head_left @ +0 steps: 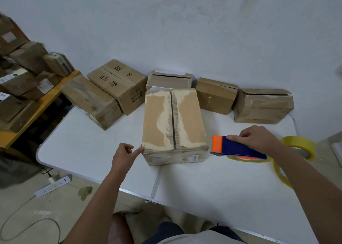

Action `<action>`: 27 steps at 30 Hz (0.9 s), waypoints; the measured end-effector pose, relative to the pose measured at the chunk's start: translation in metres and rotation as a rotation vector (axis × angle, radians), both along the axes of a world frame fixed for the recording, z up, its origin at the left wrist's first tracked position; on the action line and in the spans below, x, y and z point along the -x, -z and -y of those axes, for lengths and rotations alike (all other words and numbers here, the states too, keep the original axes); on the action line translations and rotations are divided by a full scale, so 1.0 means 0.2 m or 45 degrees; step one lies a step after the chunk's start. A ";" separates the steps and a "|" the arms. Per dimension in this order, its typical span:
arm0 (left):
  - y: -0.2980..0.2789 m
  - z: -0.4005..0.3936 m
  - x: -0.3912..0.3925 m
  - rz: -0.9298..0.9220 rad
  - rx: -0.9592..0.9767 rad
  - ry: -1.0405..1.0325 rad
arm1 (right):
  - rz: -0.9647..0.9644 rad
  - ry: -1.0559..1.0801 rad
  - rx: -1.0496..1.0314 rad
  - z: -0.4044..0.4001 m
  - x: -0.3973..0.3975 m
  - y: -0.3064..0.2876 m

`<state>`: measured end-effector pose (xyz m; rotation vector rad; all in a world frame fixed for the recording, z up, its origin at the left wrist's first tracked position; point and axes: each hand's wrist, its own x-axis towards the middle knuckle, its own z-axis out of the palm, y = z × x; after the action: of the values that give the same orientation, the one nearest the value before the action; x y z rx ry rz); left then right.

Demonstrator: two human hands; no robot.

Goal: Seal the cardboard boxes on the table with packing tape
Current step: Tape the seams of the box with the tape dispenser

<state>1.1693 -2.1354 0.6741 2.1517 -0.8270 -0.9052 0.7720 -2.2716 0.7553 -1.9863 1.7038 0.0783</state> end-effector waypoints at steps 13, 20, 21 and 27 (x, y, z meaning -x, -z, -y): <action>0.04 -0.01 0.02 -0.024 0.006 -0.066 | 0.127 -0.025 -0.069 0.03 0.05 0.04; 0.03 -0.01 0.03 -0.026 -0.004 -0.087 | 0.164 -0.040 -0.107 0.08 0.05 0.09; 0.03 -0.01 0.03 -0.029 -0.011 -0.087 | 0.156 -0.047 -0.115 0.09 0.05 0.10; 0.02 0.00 0.03 0.001 -0.037 -0.082 | 0.129 -0.089 -0.118 0.12 0.05 0.18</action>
<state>1.1639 -2.1353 0.6700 2.1910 -0.7447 -0.8891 0.7623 -2.2956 0.7198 -1.9485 1.5400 0.0785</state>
